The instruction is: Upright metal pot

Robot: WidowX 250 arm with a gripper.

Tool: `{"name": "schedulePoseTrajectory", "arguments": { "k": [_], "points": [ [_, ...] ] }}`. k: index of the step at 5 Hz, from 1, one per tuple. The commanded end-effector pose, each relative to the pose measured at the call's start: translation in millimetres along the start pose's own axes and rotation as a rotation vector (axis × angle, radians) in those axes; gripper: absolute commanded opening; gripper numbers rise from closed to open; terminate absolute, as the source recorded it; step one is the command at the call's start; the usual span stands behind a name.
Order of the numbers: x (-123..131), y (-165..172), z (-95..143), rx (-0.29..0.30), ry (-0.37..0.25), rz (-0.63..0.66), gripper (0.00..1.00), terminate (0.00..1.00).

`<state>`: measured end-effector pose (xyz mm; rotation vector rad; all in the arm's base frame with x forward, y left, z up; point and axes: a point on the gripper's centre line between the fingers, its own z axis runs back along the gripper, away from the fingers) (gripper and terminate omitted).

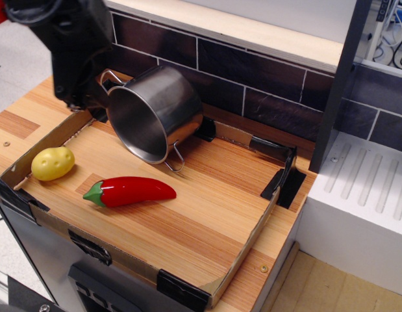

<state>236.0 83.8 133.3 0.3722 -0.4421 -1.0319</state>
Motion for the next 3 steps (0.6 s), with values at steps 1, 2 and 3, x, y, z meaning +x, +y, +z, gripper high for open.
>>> {"name": "schedulePoseTrajectory", "arguments": {
  "k": [1, 2, 3],
  "points": [
    [1.6, 22.9, -28.0, 0.148, -0.07, 0.054, 1.0, 0.0],
    [7.2, 26.8, -45.6, 0.18, -0.043, 0.085, 1.0, 0.0],
    [8.9, 24.4, -54.3, 0.208, -0.028, 0.061, 1.0, 0.0]
  ]
}}
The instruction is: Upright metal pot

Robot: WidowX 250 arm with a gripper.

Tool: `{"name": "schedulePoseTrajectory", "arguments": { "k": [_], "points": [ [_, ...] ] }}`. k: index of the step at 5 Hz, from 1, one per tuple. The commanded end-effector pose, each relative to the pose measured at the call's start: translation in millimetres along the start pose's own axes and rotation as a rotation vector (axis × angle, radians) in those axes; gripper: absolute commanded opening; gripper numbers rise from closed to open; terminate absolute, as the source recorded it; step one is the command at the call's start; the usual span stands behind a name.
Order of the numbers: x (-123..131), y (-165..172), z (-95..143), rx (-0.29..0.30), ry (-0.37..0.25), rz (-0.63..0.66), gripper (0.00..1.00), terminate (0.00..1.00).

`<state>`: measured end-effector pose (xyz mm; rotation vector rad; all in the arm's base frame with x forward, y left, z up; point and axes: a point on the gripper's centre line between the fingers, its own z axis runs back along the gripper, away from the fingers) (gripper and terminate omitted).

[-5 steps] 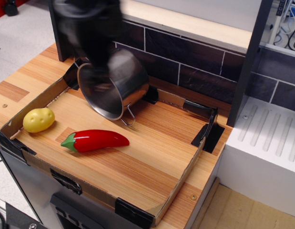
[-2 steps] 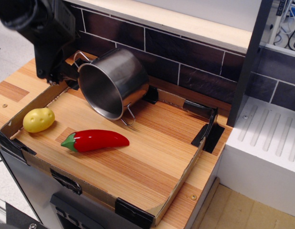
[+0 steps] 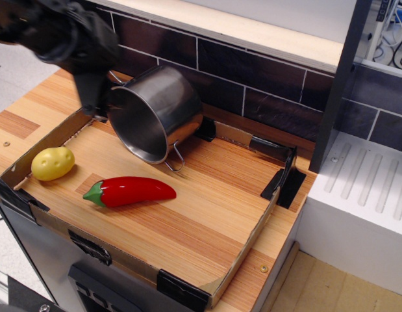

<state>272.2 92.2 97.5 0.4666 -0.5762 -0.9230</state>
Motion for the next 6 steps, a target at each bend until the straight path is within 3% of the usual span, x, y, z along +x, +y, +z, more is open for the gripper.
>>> {"name": "schedulePoseTrajectory", "arguments": {
  "k": [1, 6],
  "points": [
    [7.8, 9.7, -15.0, 0.066, 0.029, -0.032, 1.0, 0.0],
    [10.2, 20.8, -29.2, 0.105, 0.097, 0.044, 1.0, 0.0]
  ]
}}
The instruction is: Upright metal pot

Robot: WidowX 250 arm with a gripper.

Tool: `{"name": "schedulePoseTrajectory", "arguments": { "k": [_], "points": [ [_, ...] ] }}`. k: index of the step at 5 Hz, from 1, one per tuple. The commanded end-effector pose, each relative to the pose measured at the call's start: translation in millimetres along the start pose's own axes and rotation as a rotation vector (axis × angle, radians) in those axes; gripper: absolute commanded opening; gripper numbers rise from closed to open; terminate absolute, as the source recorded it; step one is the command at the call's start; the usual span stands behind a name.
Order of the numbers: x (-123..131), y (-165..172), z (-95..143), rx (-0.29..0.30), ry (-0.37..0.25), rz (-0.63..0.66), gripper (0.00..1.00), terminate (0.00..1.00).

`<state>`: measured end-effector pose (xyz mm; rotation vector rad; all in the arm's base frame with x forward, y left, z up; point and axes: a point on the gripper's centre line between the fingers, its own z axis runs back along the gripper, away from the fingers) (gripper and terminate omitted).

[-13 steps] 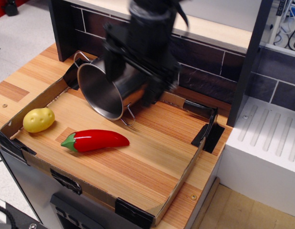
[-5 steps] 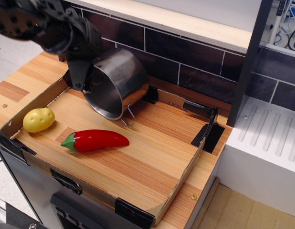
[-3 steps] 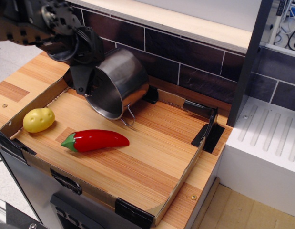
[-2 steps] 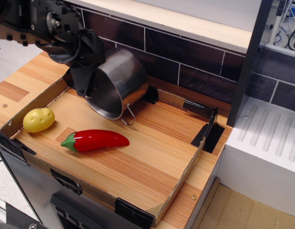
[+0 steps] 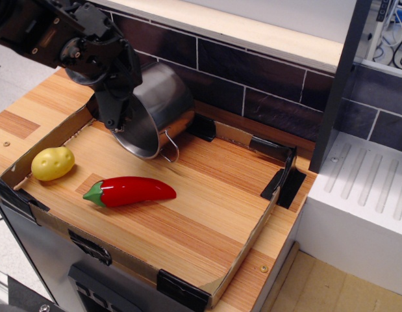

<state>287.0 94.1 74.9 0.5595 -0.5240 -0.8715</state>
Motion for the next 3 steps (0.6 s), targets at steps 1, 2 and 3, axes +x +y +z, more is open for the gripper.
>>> {"name": "schedulePoseTrajectory", "arguments": {
  "k": [1, 2, 3],
  "points": [
    [14.2, 33.0, -6.9, 0.034, 0.011, 0.107, 1.0, 0.0],
    [15.8, 38.1, -9.5, 0.035, 0.013, 0.135, 0.0, 0.0],
    [14.7, 41.4, -9.9, 0.018, 0.056, 0.174, 0.0, 0.0]
  ]
}}
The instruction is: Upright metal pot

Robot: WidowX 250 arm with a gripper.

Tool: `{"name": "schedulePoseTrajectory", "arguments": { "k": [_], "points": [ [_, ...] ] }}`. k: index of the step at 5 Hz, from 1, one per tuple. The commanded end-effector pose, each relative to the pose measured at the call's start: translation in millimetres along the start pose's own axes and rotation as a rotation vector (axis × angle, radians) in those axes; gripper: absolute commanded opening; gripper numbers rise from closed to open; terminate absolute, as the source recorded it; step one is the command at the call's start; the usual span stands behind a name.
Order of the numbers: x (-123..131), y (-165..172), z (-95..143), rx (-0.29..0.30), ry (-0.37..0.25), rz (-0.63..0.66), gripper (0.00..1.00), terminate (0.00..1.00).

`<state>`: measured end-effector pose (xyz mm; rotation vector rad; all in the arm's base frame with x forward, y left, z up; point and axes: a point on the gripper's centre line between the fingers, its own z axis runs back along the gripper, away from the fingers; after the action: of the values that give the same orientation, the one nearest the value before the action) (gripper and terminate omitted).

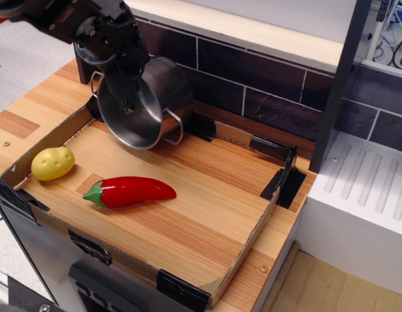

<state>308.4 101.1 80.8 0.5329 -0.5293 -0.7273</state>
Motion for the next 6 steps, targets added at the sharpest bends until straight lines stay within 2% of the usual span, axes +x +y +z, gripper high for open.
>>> {"name": "schedulePoseTrajectory", "arguments": {
  "k": [1, 2, 3, 4, 6],
  "points": [
    [9.1, 26.7, 1.0, 0.033, 0.129, 0.103, 0.0, 0.0],
    [2.6, 30.7, -4.4, -0.052, 0.356, 0.22, 0.0, 0.0],
    [-10.3, 31.0, -7.5, -0.047, 0.475, 0.271, 0.0, 0.0],
    [-28.7, 25.1, -10.5, -0.138, 0.577, 0.303, 0.0, 0.0],
    [-57.2, 22.7, -13.0, -0.181, 0.687, 0.404, 0.0, 0.0]
  ]
}}
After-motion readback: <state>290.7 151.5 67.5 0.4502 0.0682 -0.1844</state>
